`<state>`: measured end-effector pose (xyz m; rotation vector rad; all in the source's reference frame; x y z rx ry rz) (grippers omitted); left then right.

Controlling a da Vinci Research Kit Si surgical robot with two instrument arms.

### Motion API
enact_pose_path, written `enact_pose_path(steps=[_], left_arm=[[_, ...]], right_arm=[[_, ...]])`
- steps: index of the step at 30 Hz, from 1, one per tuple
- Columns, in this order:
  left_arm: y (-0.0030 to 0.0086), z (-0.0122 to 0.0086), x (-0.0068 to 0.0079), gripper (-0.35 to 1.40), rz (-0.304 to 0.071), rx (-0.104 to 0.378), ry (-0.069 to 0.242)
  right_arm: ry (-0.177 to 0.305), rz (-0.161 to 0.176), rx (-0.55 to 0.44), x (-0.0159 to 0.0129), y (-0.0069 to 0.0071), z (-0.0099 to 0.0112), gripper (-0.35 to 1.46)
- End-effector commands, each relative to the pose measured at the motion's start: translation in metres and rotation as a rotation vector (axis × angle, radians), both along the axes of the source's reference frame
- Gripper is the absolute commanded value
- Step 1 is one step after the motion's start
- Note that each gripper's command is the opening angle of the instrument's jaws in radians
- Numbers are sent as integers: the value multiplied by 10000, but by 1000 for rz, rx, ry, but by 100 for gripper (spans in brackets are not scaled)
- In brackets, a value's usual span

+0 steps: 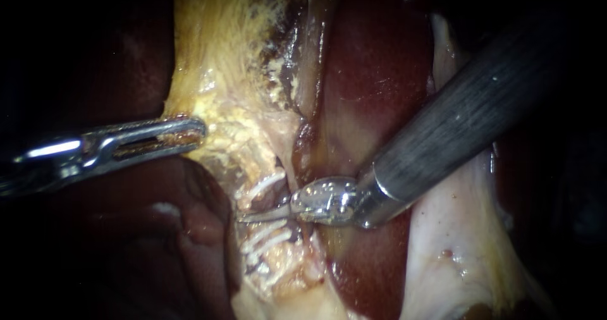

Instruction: Go back from the cut left tube

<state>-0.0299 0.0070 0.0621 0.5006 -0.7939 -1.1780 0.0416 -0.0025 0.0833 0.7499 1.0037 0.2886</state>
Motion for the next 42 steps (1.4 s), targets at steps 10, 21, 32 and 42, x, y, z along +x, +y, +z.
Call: enact_pose_path(steps=[10,21,32,42], left_arm=[[-1,-2,0,-35,-1,0,1],[-1,-2,0,-35,-1,0,0],[0,0,2,-35,1,0,-1],[3,5,6,-35,4,0,-2]], right_arm=[[9,19,-4,0,2,-1,19],[5,28,-9,0,2,-1,78],[38,-2,-71,-5,-7,-13,111],[159,-49,-215,-33,-10,-35,143]])
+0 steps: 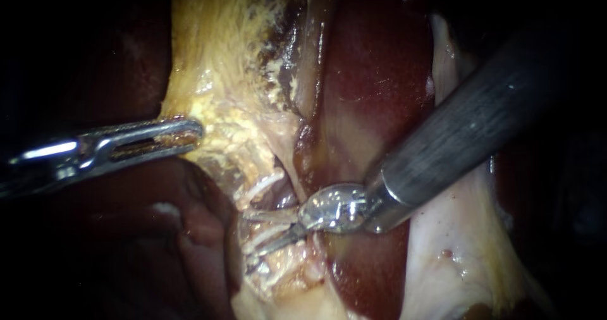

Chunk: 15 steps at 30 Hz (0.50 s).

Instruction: Go back from the cut left tube

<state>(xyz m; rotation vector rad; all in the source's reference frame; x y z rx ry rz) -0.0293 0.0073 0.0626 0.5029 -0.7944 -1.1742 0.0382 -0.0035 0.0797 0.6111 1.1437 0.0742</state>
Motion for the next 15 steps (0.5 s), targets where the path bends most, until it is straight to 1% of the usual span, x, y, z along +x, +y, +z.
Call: enact_pose_path(steps=[1,4,7,10,13,14,15], left_arm=[[0,1,0,-35,1,1,-1],[1,3,1,-35,1,0,-1],[1,5,2,-35,2,0,-1],[1,6,2,-35,2,-1,-1],[1,7,2,-35,2,-1,-1],[1,7,2,-35,2,-1,-1],[0,8,1,-35,2,-2,-1]], right_arm=[[6,0,-11,-4,2,-3,143],[13,2,-38,-20,7,-10,143],[13,17,-69,-40,17,-18,143],[11,36,-109,-61,33,-30,143],[2,66,-163,-81,56,-47,143],[-3,74,-169,-85,60,-51,143],[-9,85,-190,-91,69,-57,143]])
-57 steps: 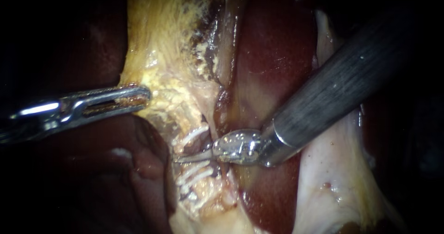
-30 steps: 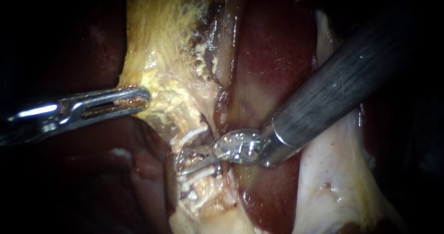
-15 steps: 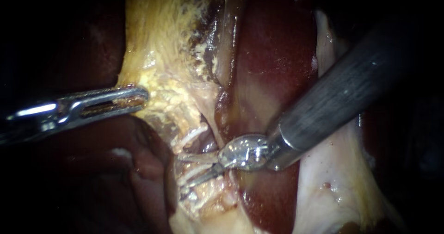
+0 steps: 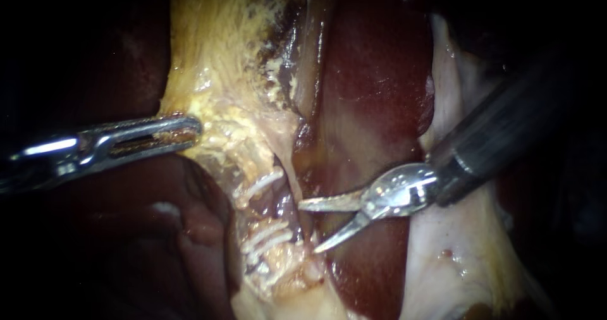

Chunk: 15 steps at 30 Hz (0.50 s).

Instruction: Go back from the cut left tube

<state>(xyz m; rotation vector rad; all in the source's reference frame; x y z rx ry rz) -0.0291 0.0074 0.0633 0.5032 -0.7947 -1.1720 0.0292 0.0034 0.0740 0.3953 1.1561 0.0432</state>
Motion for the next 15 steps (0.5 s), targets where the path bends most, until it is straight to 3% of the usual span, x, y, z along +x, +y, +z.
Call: enact_pose_path(steps=[1,6,10,15], left_arm=[[0,0,0,-35,0,-1,0],[0,2,-2,-35,-1,-2,0],[-2,9,-6,-35,-2,-5,2],[-9,33,-16,-35,0,-13,-1]], right_arm=[[-6,4,-16,-5,6,-5,143],[-22,44,-55,-26,27,-26,143],[-32,57,-59,-29,29,-29,143],[-32,56,-62,-28,28,-28,143]])
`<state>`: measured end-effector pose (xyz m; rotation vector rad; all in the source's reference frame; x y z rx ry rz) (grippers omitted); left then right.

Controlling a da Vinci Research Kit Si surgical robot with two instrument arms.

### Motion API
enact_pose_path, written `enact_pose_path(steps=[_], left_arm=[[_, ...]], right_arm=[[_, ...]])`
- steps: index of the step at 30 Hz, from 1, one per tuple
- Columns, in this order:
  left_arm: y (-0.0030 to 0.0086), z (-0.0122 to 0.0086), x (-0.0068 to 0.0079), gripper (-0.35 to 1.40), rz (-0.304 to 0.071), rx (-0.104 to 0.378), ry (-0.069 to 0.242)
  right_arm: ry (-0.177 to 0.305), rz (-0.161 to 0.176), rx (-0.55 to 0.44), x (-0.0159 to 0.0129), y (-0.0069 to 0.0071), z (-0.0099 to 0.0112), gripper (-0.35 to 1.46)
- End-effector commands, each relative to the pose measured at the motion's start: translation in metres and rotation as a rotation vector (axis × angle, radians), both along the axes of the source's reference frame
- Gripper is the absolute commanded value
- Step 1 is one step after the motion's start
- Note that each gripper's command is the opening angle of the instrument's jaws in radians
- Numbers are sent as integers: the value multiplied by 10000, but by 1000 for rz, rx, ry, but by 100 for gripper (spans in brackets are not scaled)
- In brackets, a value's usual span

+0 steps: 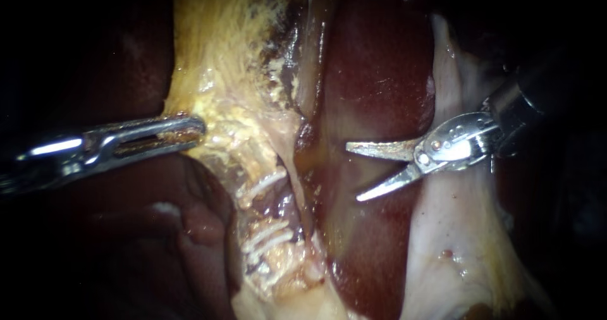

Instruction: Go back from the cut left tube

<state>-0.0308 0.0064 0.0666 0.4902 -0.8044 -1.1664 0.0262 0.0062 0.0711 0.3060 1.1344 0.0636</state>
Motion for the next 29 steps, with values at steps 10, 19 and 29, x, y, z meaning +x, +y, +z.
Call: enact_pose_path(steps=[10,19,29], left_arm=[[1,47,-42,-35,26,36,1],[5,46,-56,-35,24,39,1],[6,43,-55,-35,24,41,1]], right_arm=[[0,0,0,3,-1,0,143],[-1,0,0,3,0,0,143],[-1,0,0,3,0,0,143]])
